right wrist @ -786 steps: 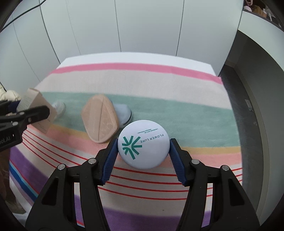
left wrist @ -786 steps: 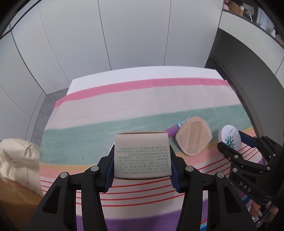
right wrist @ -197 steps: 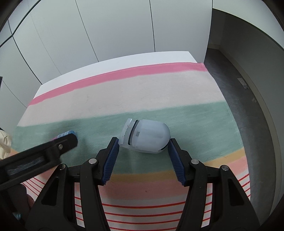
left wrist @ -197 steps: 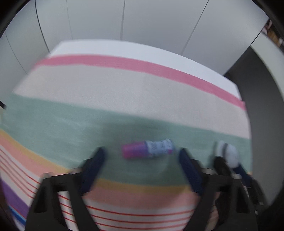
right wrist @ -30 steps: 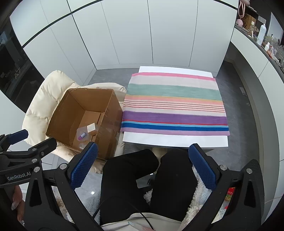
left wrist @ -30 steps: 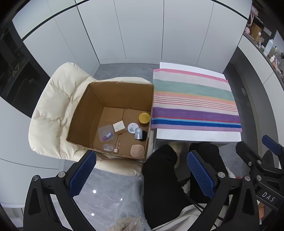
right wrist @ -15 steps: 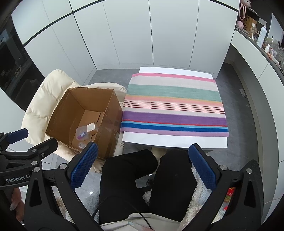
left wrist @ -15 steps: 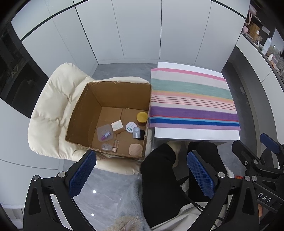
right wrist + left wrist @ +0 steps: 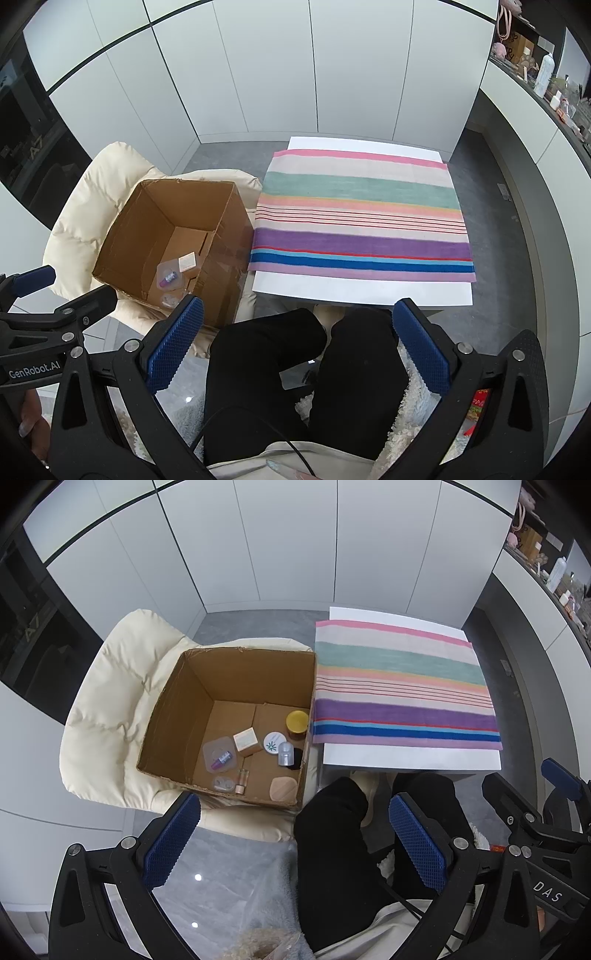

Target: Organize objects

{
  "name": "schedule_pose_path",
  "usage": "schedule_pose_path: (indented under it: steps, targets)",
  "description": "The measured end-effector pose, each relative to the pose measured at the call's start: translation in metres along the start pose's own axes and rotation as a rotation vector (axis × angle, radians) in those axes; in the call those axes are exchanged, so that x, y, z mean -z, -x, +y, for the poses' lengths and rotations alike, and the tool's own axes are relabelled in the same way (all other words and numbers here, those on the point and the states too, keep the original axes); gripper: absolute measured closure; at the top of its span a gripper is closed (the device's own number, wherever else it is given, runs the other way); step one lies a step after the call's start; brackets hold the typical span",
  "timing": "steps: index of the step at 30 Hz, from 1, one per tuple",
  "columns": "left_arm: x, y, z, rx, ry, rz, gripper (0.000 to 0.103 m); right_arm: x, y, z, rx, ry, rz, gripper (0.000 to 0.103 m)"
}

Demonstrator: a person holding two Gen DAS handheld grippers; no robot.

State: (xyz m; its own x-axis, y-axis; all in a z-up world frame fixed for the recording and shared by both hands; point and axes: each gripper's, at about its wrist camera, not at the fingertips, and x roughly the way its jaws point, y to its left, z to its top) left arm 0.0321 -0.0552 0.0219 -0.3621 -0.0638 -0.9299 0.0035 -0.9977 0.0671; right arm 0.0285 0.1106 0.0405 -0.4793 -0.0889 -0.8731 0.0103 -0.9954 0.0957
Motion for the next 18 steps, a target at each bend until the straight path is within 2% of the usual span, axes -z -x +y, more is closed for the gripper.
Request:
schedule_pose_path:
  steps: [18]
  targets:
    - [0.0011, 0.0017, -0.0013, -0.010, -0.001, -0.002, 0.000, 0.0019, 0.0009, -0.0020, -0.006, 0.001, 0.005, 0.000]
